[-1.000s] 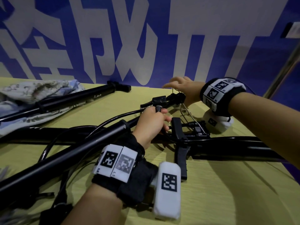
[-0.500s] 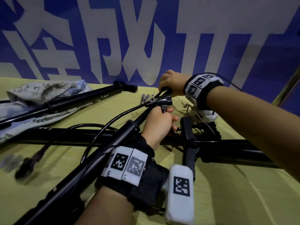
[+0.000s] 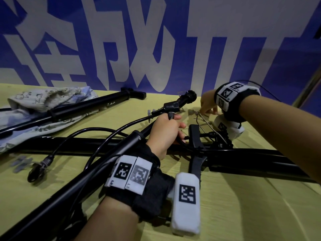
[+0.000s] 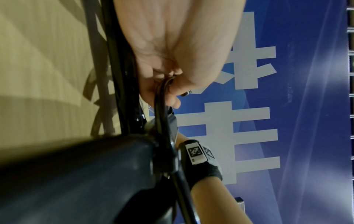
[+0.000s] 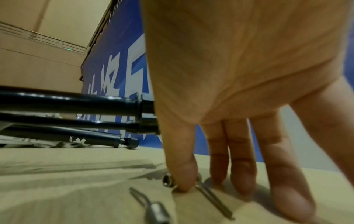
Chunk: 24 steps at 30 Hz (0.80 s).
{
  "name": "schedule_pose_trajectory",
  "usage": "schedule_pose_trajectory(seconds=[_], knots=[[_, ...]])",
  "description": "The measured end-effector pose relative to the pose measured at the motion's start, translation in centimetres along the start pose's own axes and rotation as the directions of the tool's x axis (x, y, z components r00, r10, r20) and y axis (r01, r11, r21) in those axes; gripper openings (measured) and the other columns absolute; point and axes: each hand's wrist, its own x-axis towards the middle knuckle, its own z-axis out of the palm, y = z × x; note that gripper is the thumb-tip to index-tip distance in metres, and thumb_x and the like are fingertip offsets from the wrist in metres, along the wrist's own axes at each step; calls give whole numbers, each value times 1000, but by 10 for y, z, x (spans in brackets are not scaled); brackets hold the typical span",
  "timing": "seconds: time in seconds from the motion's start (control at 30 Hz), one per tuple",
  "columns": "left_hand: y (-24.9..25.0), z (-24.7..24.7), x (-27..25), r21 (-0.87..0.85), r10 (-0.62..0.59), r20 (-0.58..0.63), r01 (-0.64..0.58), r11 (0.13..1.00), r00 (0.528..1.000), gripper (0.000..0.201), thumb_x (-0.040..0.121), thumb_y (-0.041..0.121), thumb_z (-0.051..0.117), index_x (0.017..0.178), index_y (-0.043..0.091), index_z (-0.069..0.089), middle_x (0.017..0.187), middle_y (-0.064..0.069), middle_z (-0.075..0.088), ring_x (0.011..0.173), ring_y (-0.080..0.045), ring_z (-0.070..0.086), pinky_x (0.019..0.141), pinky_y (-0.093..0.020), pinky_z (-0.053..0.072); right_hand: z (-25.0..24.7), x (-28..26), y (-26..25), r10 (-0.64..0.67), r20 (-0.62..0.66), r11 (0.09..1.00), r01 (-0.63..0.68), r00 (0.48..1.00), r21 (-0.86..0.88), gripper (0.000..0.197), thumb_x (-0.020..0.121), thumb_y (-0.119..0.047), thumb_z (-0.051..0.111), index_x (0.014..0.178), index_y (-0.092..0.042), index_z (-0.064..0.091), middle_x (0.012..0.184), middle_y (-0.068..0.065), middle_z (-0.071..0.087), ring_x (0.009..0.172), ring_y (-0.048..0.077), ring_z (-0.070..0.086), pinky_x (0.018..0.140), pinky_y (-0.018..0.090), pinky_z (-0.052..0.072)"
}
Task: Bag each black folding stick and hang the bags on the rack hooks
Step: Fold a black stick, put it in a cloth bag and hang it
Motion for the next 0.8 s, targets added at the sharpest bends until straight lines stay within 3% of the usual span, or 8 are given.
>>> schedule_pose_trajectory(seconds=[0.1, 0.23, 0.3, 0.43, 0.53, 0.63, 0.73, 0.8], knots=[[0, 0, 0, -11, -5, 1, 5, 1000, 1000, 21, 94, -3, 38, 107, 7, 50, 75, -3, 52, 40, -6, 45, 42, -21, 47, -1, 12, 3, 7, -1, 998, -7, 1000, 58, 36, 89, -37, 58, 79, -5, 68, 63, -1, 61, 55, 10, 54, 58, 25, 54], [-1, -1, 1, -1, -9, 11, 9, 1000, 1000, 22, 94, -3, 39, 110, 6, 51, 76, -2, 53, 40, -5, 45, 42, -21, 47, -3, 17, 6, -19, -103, 998, 25, 994, 56, 19, 76, -25, 70, 64, -10, 67, 46, -3, 58, 47, 17, 54, 51, 21, 47], [0, -1, 2, 9, -12, 23, 12, 1000, 1000, 27, 94, -3, 38, 118, 4, 48, 79, -2, 55, 38, -5, 44, 41, -20, 45, -6, -13, 2, 0, -159, 995, 15, 987, 95, 17, 79, -22, 69, 69, -12, 59, 54, -1, 53, 48, 14, 49, 50, 21, 44], [2, -2, -1, 21, -2, 39, 1, 1000, 999, 45, 94, -3, 37, 138, 0, 32, 83, -1, 62, 36, -6, 41, 40, -19, 43, -30, -59, 19, 65, -199, 897, 30, 978, 440, 25, 90, -18, 57, 72, -1, 59, 66, 10, 60, 54, 21, 55, 57, 29, 51], [6, -3, -4, 9, 8, 36, -8, 1000, 999, 52, 94, -4, 35, 143, 1, 18, 82, 0, 67, 33, -7, 40, 38, -19, 41, -38, -100, 25, 100, -346, 649, 202, 933, 733, 20, 90, -17, 55, 77, -3, 59, 73, 8, 62, 62, 20, 59, 62, 31, 56], [10, 0, -10, 0, 11, 51, -11, 1000, 999, 60, 94, -6, 33, 146, 10, 6, 86, -3, 66, 31, -7, 40, 36, -18, 41, -23, -139, 10, 106, -365, 245, 331, 925, 911, 11, 91, -17, 54, 92, -6, 56, 71, 3, 58, 61, 14, 56, 66, 31, 57], [16, 2, -17, 14, 15, 71, -16, 1000, 997, 52, 94, -8, 34, 140, 15, 23, 95, -3, 59, 42, -8, 49, 39, -19, 43, 4, -155, -9, 143, -363, -63, 374, 921, 925, 6, 91, -14, 50, 95, -10, 52, 67, 2, 53, 57, 13, 51, 68, 32, 54], [19, 1, -20, 43, 45, 63, -48, 998, 997, 47, 91, -10, 39, 131, 13, 40, 100, -5, 53, 62, -13, 54, 45, -21, 47, 23, -157, -18, 160, -300, -168, 325, 941, 931, 3, 90, -14, 49, 91, -12, 50, 65, 0, 51, 56, 13, 48, 67, 33, 50]])
